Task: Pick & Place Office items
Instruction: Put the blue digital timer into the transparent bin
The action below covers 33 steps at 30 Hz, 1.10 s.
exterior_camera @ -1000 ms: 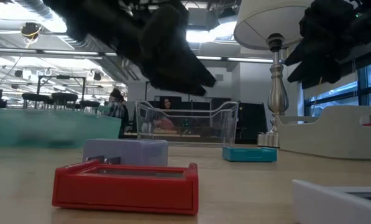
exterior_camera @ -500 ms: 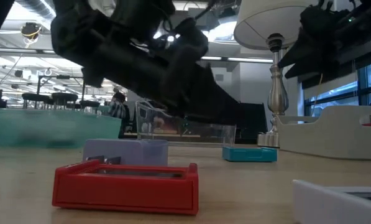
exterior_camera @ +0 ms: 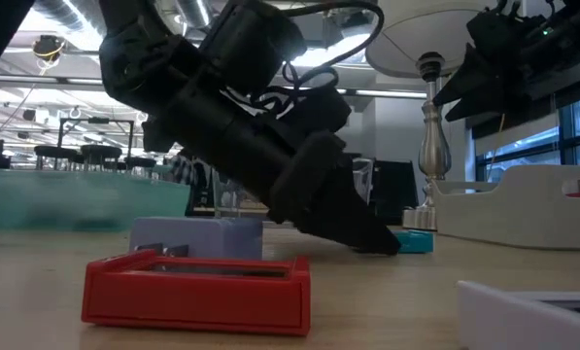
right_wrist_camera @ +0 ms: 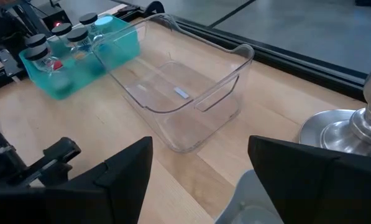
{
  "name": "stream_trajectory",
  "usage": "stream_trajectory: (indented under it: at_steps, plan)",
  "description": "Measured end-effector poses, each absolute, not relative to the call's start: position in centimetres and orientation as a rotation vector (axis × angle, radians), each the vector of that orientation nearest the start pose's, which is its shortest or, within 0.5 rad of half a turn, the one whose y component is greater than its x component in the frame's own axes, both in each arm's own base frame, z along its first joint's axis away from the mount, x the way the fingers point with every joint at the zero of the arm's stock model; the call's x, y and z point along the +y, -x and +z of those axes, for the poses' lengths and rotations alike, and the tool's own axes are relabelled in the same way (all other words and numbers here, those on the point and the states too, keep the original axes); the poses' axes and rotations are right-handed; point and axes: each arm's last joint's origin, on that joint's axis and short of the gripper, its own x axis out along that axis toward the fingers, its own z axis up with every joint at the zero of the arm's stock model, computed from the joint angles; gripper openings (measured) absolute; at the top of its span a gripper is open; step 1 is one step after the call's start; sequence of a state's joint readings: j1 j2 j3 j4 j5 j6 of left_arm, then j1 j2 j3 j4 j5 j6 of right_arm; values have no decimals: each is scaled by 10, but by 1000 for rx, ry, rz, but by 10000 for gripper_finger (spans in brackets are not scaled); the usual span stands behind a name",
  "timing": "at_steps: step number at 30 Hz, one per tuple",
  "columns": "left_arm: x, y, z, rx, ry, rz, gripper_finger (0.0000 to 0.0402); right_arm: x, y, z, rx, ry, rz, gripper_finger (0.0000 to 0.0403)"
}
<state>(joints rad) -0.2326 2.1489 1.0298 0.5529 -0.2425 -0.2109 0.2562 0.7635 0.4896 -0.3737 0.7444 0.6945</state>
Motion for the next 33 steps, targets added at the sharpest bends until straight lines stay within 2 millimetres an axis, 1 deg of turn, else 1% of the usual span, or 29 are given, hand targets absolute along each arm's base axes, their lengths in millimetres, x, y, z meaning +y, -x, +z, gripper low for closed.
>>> stream_trajectory:
  at_steps: [5,15,18,20,21,25,27,31,33]
  plan:
    - [-87,-397,79,550,110,63,277,20,-152,224,381,-346,-638,268]
    - [-85,-396,80,552,155,88,155,20,-152,224,381,-346,-638,268]
    - [-83,-395,87,564,171,79,152,20,-152,224,380,-346,-638,268]
    - [-80,-393,97,570,183,64,152,20,-152,224,380,-347,-638,268]
    - [-79,-393,106,561,186,63,152,20,-152,224,381,-346,-638,268]
    - [-66,-388,150,497,159,112,155,20,-152,224,380,-348,-638,268]
    - [-57,-383,166,495,119,180,159,20,-152,224,380,-350,-639,268]
    - [-34,-371,205,436,51,344,157,20,-153,224,376,-351,-639,268]
    - [-17,-365,216,427,24,450,156,20,-153,224,375,-352,-639,268]
